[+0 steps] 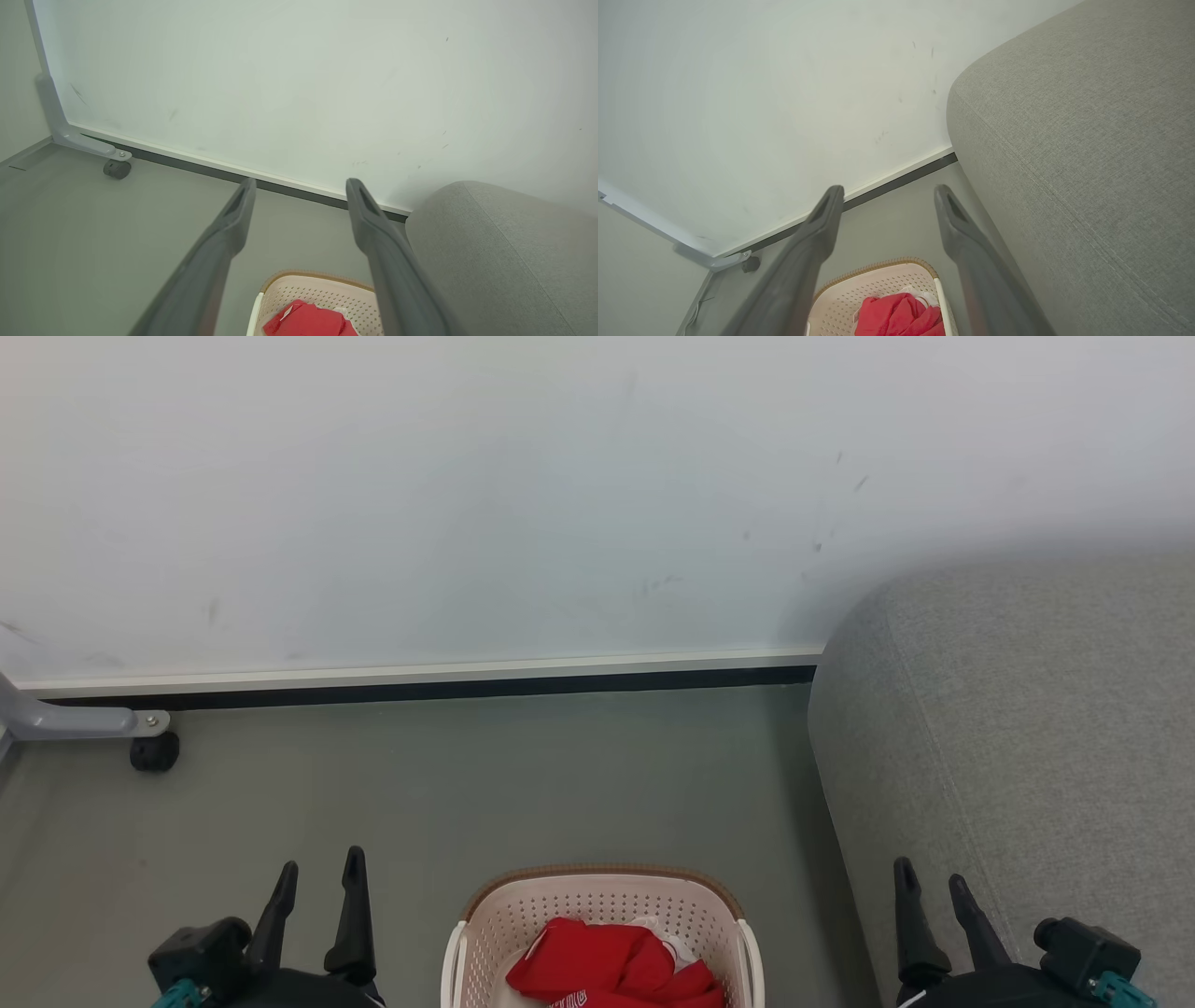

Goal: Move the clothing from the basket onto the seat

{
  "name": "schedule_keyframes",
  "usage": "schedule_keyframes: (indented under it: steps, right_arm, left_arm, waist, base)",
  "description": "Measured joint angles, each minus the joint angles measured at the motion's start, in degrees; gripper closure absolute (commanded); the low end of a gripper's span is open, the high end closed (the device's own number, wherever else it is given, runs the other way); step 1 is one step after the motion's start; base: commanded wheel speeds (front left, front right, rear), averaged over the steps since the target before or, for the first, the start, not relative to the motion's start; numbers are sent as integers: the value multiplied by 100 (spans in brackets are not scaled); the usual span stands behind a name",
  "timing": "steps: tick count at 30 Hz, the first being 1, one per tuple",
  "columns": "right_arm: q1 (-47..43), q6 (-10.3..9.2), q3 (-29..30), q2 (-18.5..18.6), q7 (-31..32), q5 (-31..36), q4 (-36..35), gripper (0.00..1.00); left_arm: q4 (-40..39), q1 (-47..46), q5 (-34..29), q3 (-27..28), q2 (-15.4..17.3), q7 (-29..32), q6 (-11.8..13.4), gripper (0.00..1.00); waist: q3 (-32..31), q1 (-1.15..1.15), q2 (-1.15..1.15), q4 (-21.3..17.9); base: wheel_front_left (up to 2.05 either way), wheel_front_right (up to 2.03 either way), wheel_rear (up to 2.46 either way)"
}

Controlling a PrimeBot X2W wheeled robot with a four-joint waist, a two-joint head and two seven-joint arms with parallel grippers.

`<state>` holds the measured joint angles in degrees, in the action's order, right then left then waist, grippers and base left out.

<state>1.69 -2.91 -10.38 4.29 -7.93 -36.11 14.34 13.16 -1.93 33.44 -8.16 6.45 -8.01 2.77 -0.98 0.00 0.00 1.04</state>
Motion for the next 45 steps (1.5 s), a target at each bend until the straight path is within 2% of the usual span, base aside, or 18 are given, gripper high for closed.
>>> schedule_keyframes:
  steps: [15, 32, 45]
  right_arm:
    - [-130, -196, -354, 82, -330, 1216, -56, 0]
    - [-241, -408, -638, 143, -636, 2401, -157, 0]
    - [-243, -414, -613, 148, -637, 2465, -232, 0]
  left_arm:
    - [-112, 131, -1239, -141, 42, -323, 213, 0]
    - [-181, 240, -2357, -198, 80, -636, 386, 0]
    - [-118, 246, -2369, -111, 74, -646, 377, 0]
  waist:
    - [-76, 0, 0, 20]
    - [-68, 0, 0, 4]
    - [-10, 0, 0, -15]
  base:
    - [0, 0, 0]
    - [0, 0, 0]
    - [0, 0, 0]
